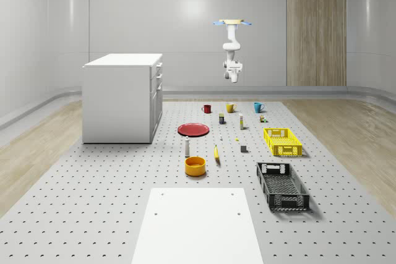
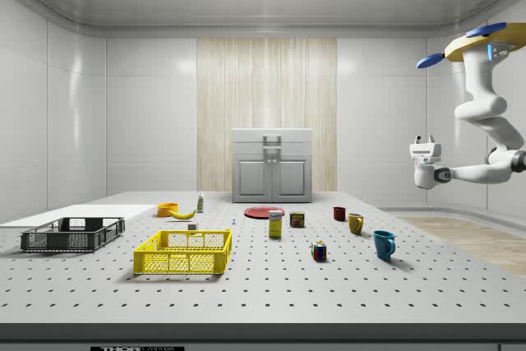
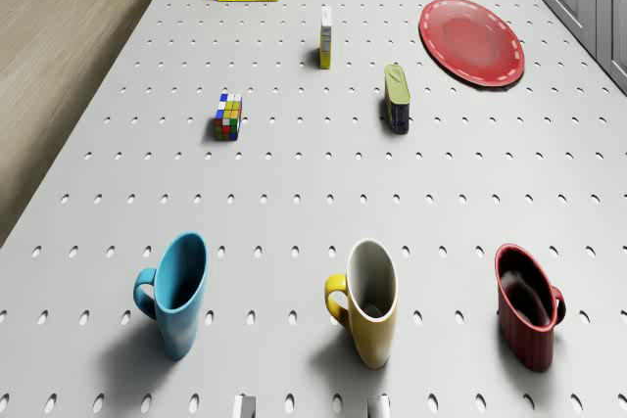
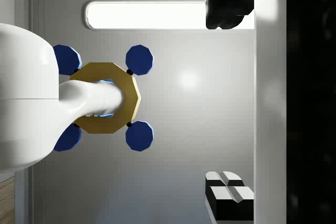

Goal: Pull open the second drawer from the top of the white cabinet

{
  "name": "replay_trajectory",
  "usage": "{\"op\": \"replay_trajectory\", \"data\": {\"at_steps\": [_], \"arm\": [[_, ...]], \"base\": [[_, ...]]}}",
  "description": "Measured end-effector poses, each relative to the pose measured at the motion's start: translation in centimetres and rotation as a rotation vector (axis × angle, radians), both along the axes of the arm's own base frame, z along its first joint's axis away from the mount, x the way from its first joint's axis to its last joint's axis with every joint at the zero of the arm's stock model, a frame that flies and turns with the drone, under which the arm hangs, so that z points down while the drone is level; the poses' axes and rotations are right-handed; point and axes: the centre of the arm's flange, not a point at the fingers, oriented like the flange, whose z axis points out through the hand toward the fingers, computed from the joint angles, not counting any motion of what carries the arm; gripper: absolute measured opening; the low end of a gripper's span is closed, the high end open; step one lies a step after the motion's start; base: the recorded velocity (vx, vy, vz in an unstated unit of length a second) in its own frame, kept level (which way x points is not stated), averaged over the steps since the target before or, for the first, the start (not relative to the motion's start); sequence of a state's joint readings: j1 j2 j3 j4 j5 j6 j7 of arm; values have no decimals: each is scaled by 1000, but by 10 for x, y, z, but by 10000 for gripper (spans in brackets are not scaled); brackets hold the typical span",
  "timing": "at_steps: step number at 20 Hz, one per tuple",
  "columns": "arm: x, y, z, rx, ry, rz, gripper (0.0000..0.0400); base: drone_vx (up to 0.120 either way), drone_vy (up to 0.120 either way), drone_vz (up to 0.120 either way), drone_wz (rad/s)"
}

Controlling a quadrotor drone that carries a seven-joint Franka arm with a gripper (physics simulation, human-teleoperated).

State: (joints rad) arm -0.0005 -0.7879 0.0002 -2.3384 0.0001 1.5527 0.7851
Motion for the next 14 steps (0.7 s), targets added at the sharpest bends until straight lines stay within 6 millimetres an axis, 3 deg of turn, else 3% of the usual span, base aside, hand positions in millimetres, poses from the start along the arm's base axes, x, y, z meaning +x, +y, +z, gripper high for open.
{"op": "replay_trajectory", "data": {"at_steps": [5, 14], "arm": [[-4, 0, 37, 0, -4, 0, 322], [-1, 0, 81, 0, -11, 0, 302]], "base": [[0, 0, 0, 0], [0, 0, 0, 0]]}}
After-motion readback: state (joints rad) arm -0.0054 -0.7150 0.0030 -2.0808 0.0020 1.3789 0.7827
